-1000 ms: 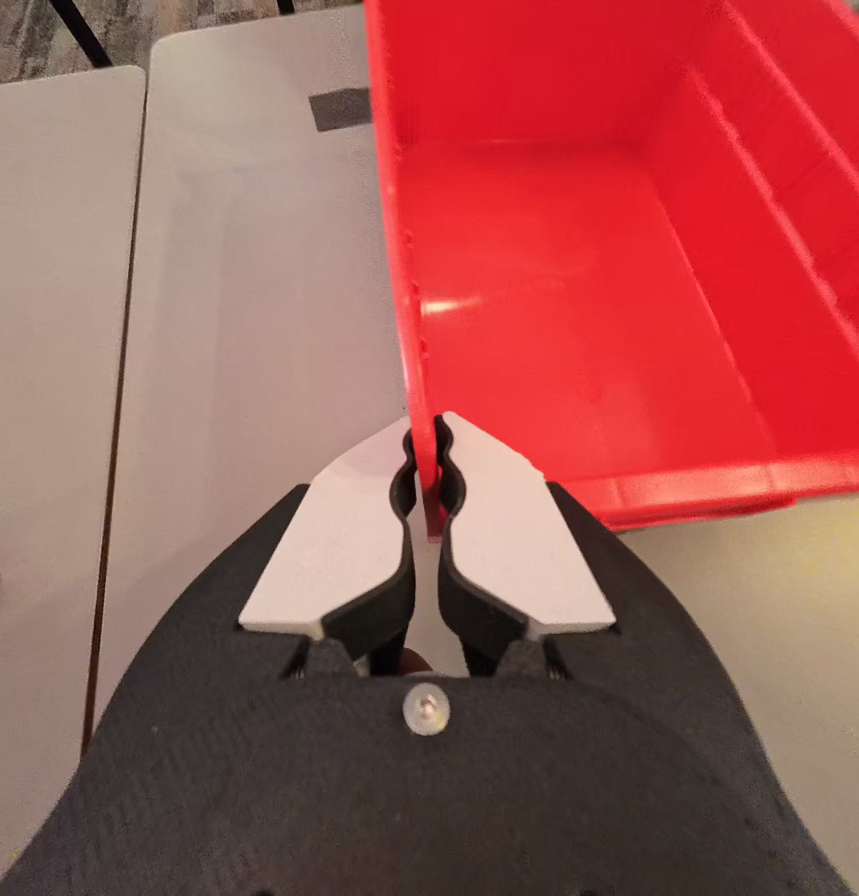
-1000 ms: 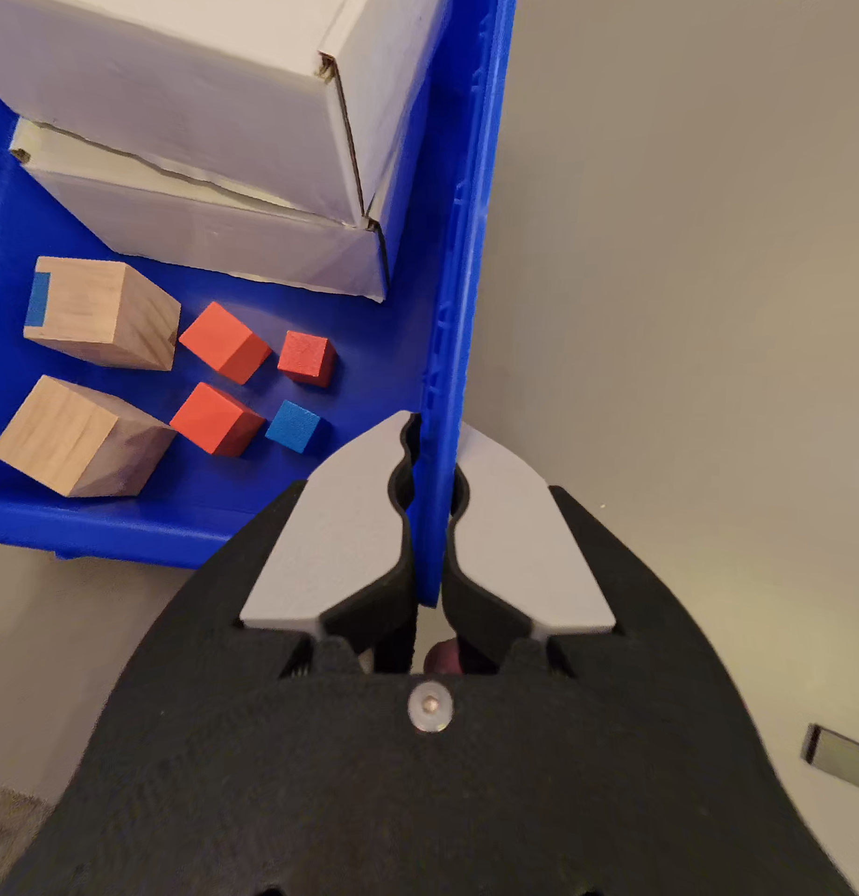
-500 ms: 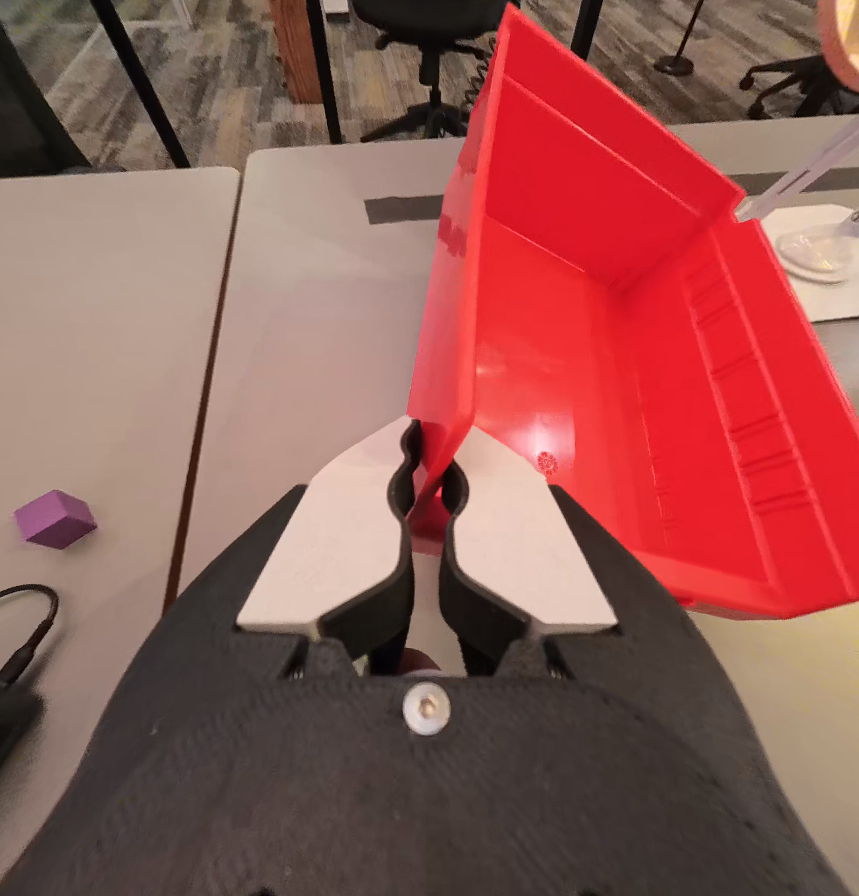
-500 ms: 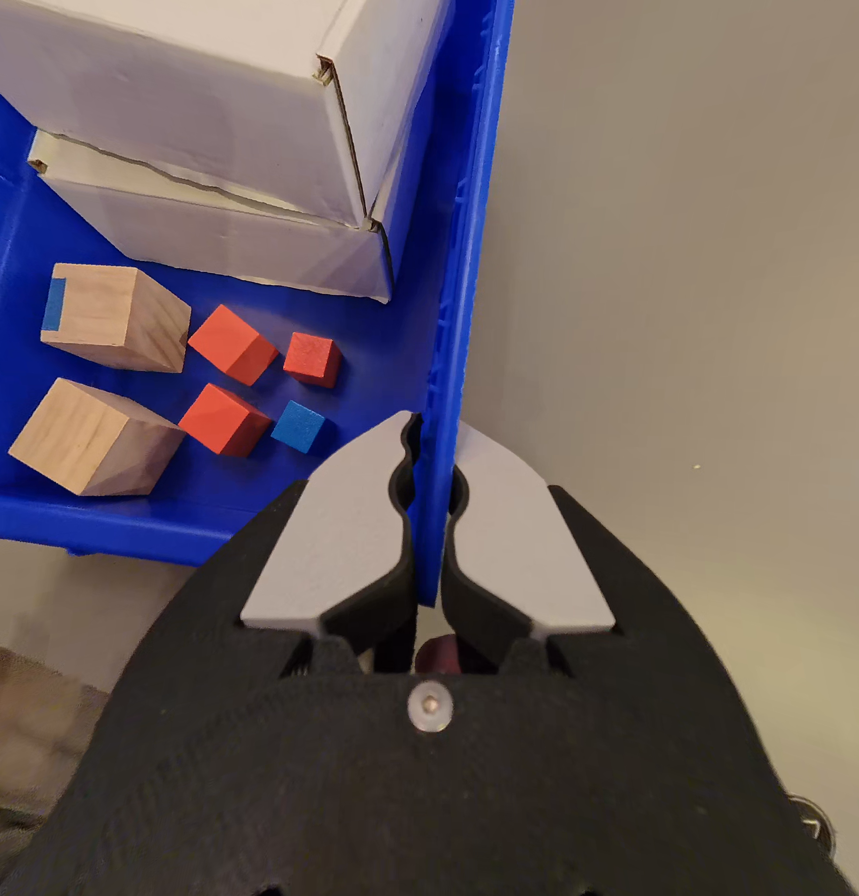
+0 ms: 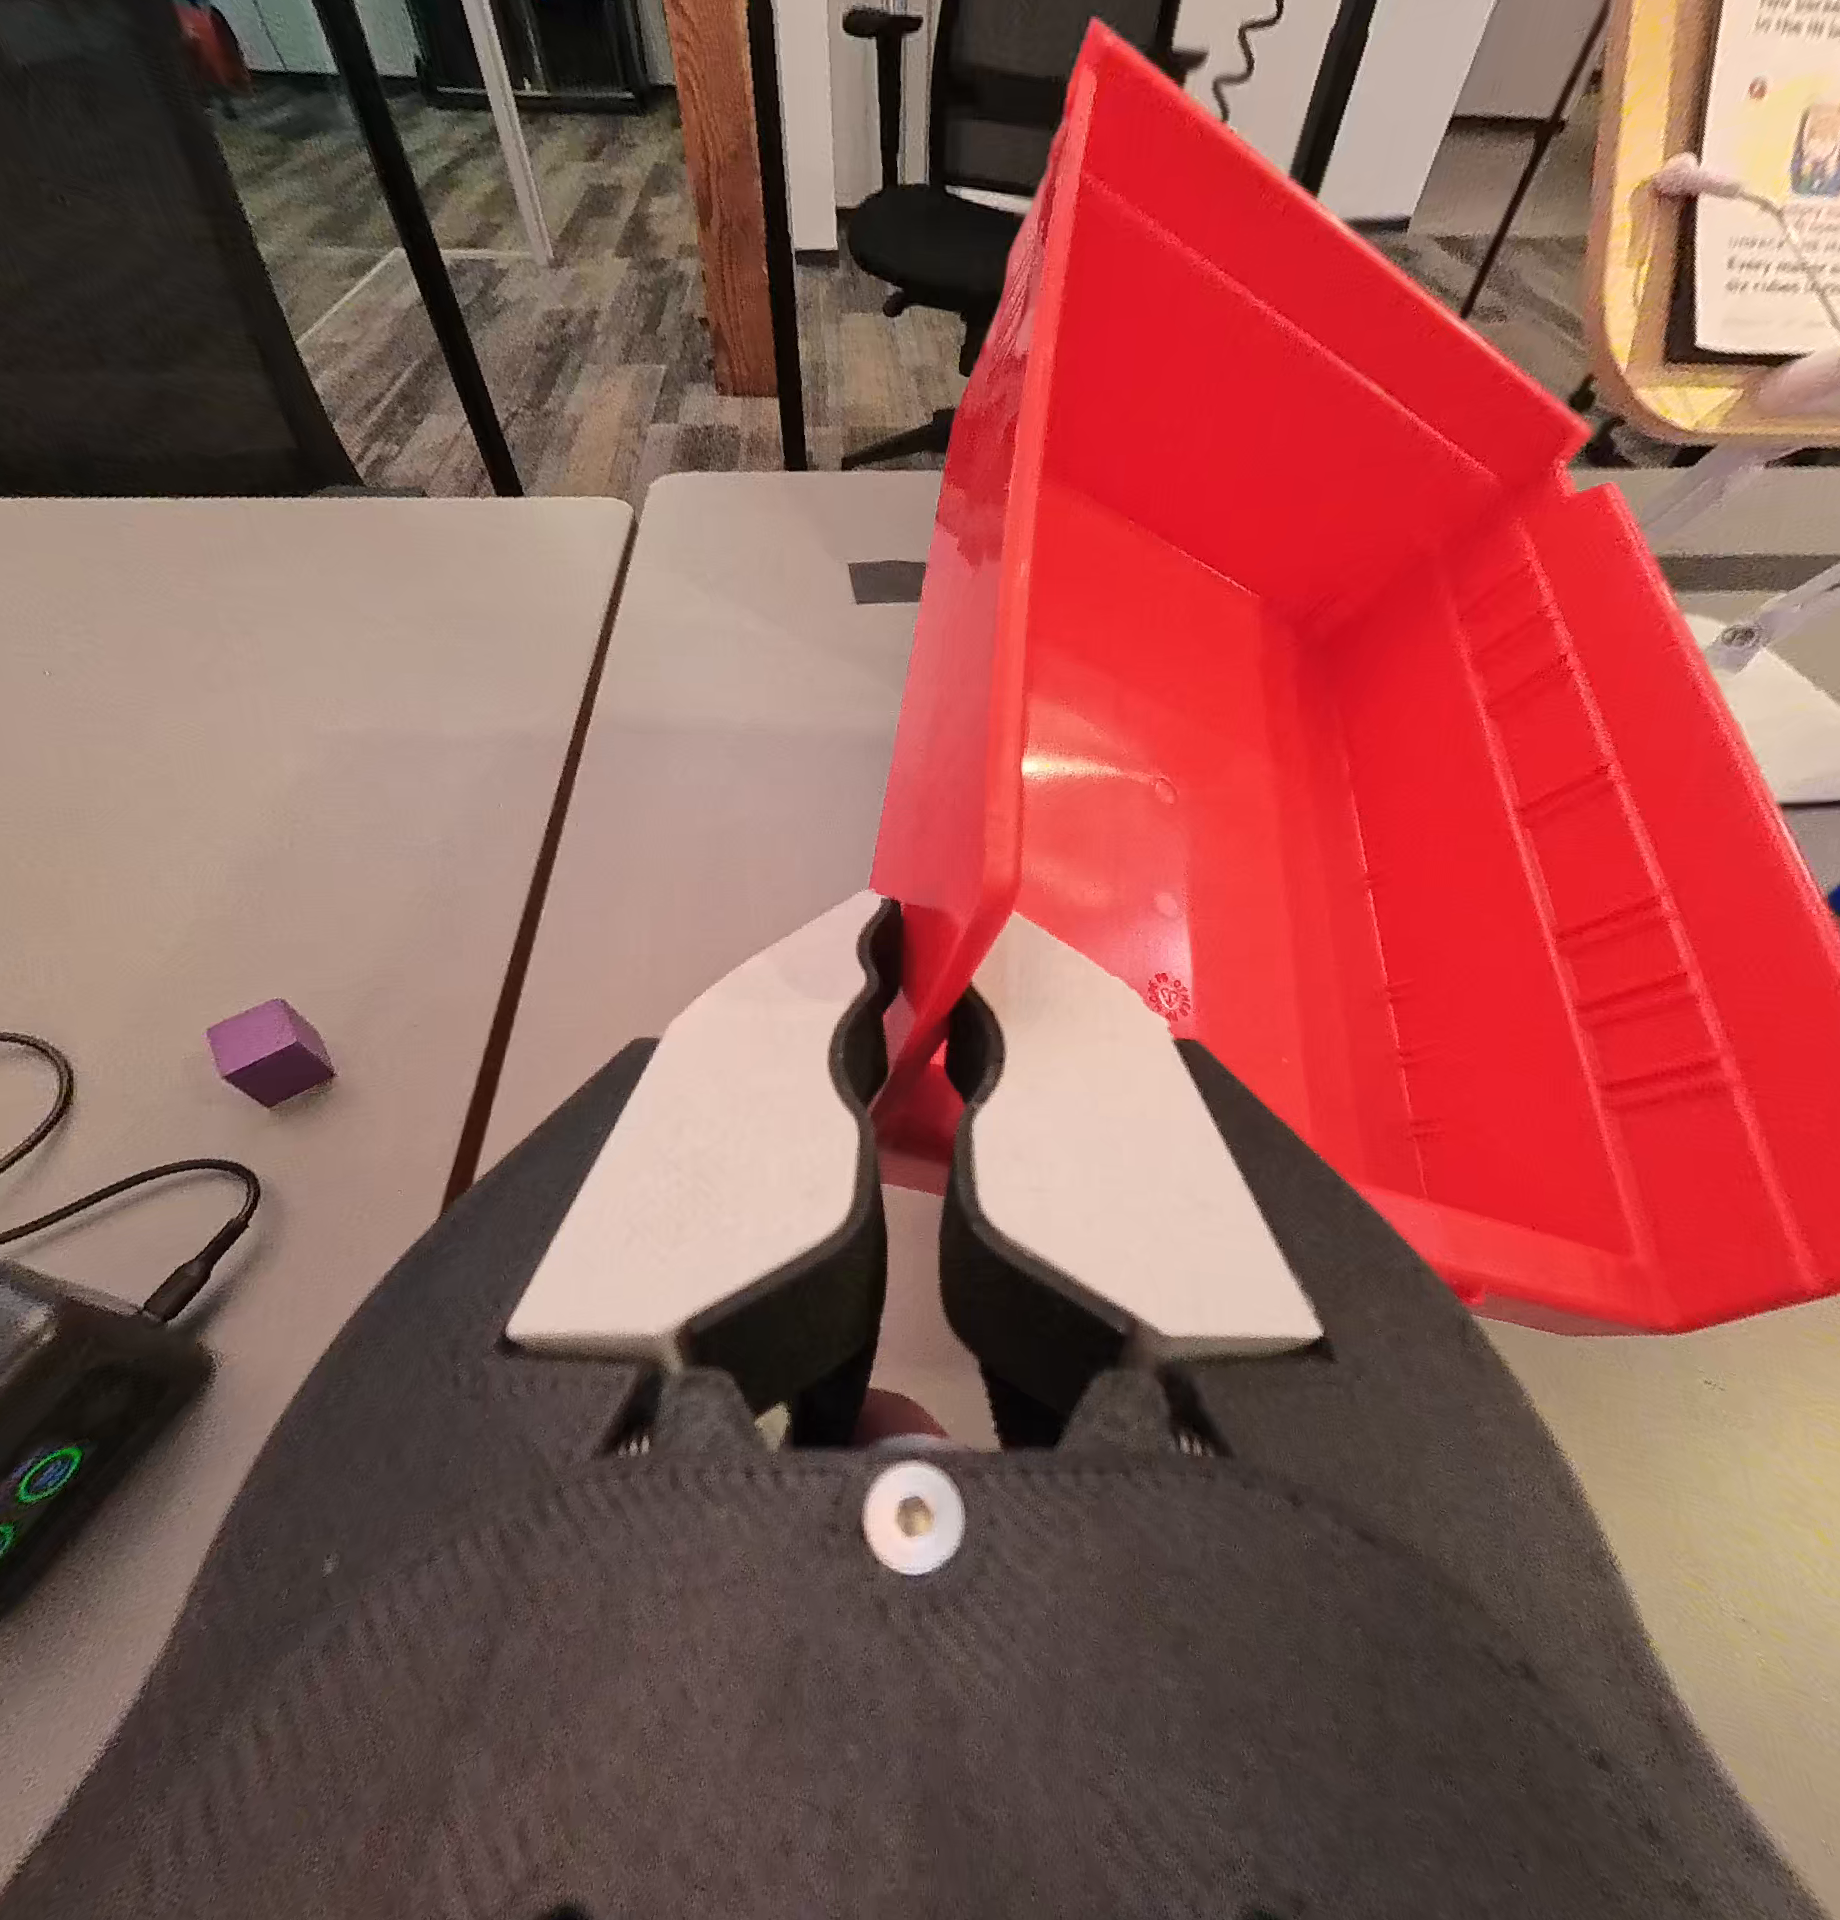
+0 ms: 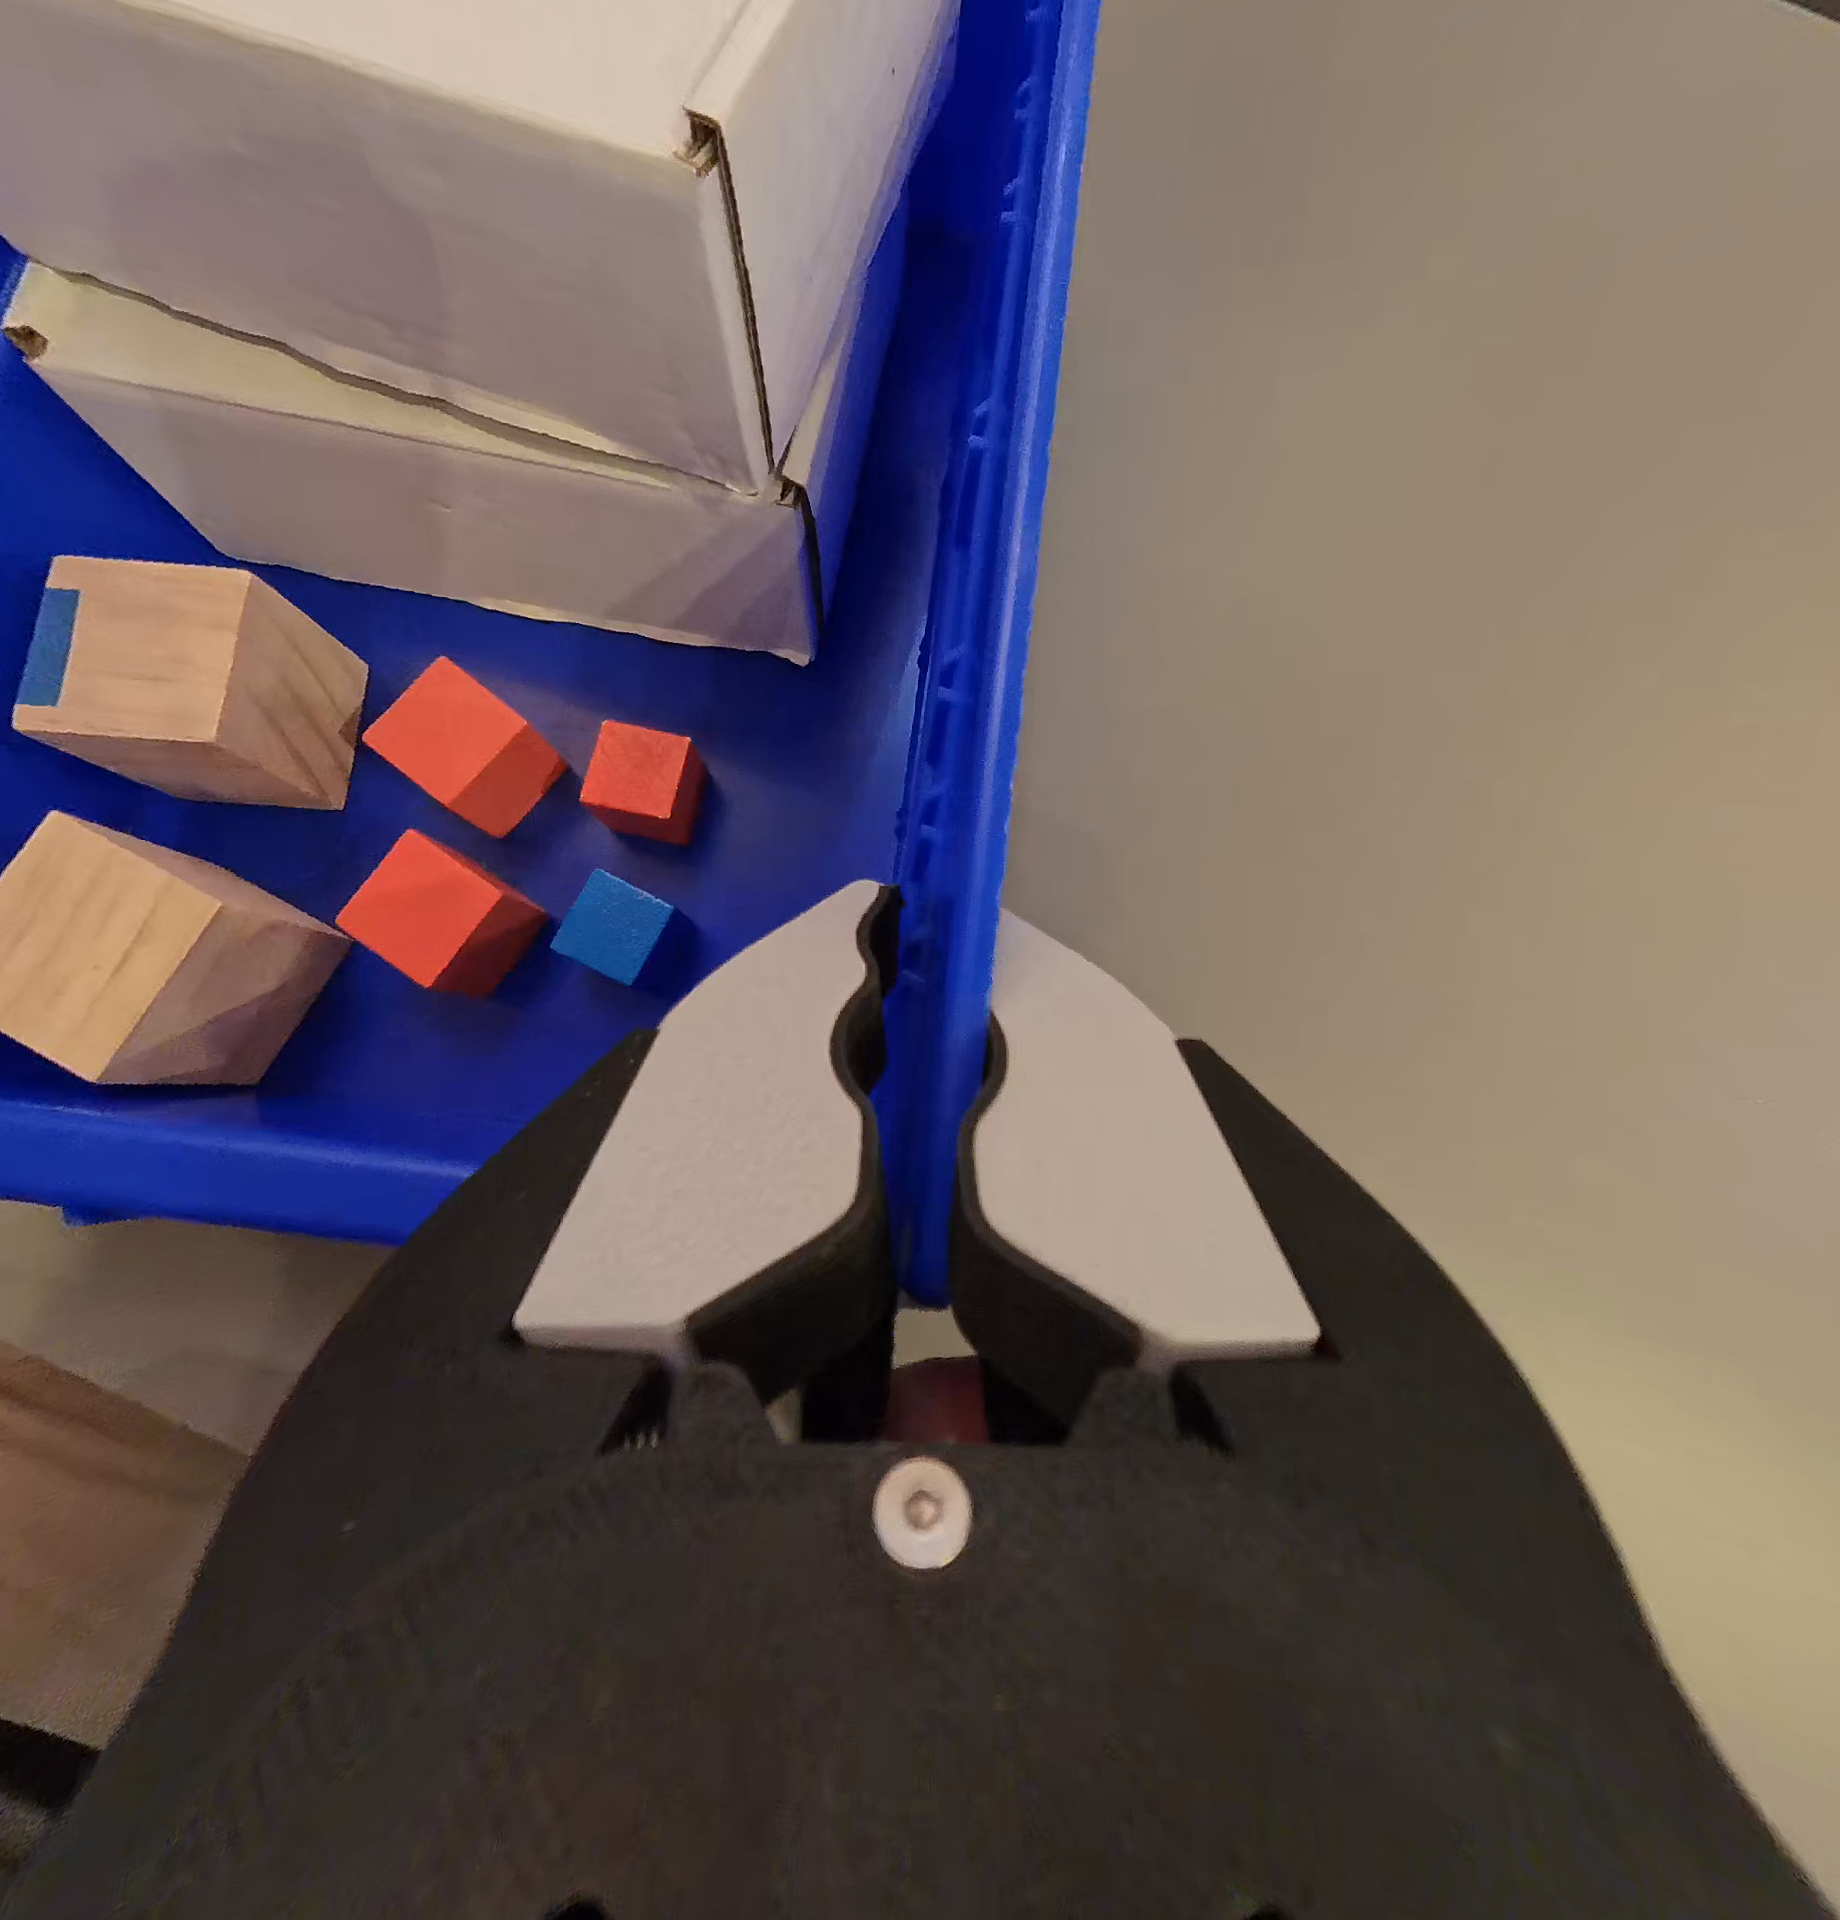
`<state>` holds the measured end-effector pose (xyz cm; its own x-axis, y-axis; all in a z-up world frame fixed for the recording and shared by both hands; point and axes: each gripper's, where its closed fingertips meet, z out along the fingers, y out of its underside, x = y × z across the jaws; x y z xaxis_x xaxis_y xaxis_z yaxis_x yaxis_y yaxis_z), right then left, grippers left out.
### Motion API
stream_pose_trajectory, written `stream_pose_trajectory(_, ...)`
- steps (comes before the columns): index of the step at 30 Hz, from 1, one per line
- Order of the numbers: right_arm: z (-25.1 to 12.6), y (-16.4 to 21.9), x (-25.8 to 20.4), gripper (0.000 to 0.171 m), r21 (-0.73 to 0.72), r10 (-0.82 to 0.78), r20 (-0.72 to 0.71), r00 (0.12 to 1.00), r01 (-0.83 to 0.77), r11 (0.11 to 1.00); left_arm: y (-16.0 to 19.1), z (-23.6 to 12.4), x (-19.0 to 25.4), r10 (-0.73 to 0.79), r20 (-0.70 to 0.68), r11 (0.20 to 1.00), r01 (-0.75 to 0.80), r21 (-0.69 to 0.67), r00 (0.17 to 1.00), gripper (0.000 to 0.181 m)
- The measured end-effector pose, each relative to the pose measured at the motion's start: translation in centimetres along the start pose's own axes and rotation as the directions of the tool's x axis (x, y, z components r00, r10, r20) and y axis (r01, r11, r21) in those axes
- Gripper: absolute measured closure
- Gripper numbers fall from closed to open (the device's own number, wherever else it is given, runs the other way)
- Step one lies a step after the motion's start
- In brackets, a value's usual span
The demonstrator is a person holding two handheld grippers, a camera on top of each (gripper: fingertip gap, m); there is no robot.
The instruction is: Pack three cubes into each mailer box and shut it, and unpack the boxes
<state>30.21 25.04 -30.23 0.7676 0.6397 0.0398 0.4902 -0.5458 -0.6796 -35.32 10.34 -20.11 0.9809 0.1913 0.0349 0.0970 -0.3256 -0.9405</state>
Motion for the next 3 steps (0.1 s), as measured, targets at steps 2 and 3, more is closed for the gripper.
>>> stream_pose_trajectory(2, 0.19, -0.25, -0.71, 0.164, 0.005, 0.001, 0.013, 1.0, -0.001, 1.0, -0.3, -0.82, -0.24, -0.015, 0.009, 1.0, 0.015, 0.022, 1.0, 0.175)
stream_pose_trajectory(3, 0.28, -0.35, -1.0, 0.164, 0.005, 0.001, 0.014, 1.0, -0.001, 1.0, -0.44, -1.24, -0.37, -0.024, 0.012, 0.999, 0.024, 0.034, 1.0, 0.175)
